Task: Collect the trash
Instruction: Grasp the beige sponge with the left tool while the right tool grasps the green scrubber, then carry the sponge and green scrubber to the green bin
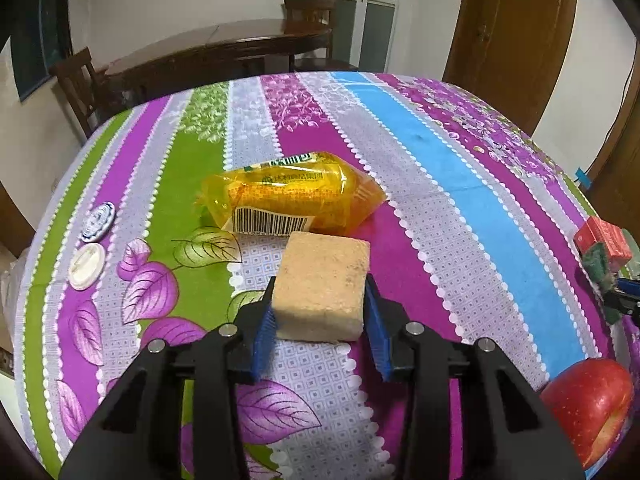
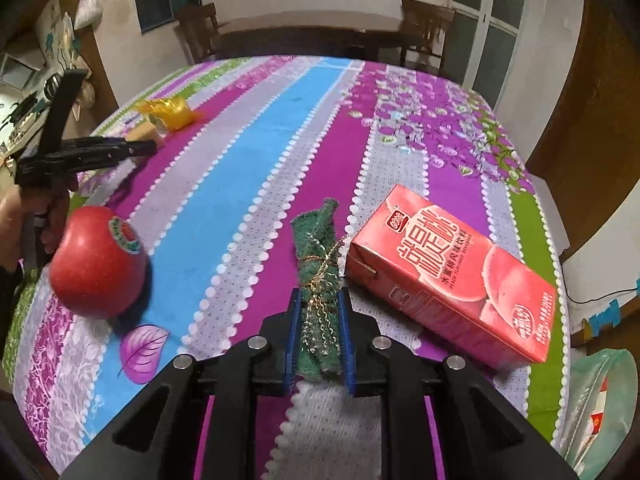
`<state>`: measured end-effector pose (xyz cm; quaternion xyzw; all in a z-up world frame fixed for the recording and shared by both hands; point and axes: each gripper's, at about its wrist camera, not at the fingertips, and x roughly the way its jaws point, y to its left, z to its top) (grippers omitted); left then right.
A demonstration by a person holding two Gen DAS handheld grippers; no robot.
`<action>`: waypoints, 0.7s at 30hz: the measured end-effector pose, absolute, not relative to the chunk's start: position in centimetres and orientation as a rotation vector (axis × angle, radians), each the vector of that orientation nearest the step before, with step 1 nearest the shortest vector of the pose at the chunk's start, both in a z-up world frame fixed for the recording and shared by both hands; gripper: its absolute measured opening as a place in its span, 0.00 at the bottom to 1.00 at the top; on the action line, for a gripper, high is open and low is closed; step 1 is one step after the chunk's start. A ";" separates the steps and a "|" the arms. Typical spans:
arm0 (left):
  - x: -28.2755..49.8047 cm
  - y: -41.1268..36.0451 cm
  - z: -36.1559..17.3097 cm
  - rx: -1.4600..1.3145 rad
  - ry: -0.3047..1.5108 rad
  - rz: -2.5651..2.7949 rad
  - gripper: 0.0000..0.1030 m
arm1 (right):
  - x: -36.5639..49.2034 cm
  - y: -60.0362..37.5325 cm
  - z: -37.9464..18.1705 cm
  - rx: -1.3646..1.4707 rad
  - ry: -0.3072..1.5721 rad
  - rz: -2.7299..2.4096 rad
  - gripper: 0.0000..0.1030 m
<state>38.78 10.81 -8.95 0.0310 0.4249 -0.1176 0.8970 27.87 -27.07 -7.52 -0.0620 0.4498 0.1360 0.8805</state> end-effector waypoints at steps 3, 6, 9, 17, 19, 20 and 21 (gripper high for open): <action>38.0 10.3 -8.4 0.077 0.854 -0.235 0.36 | 25.9 -26.9 -6.7 -0.098 0.881 0.291 0.18; 36.7 10.1 -7.3 0.072 0.821 -0.224 0.35 | 23.8 -26.7 -5.9 -0.075 0.822 0.290 0.18; 34.9 10.3 -5.7 0.050 0.776 -0.192 0.35 | 21.5 -26.4 -4.7 -0.059 0.750 0.281 0.18; 24.9 7.2 0.5 0.022 0.558 -0.186 0.35 | 15.8 -26.7 -1.3 -0.036 0.574 0.247 0.18; 22.6 5.8 1.7 0.002 0.517 -0.209 0.35 | 14.3 -27.0 -0.3 -0.037 0.534 0.238 0.18; 21.6 4.9 2.2 -0.006 0.500 -0.226 0.35 | 13.5 -27.2 0.4 -0.036 0.514 0.239 0.18; 20.3 3.7 2.7 -0.009 0.481 -0.245 0.35 | 12.8 -27.4 0.8 -0.037 0.499 0.238 0.18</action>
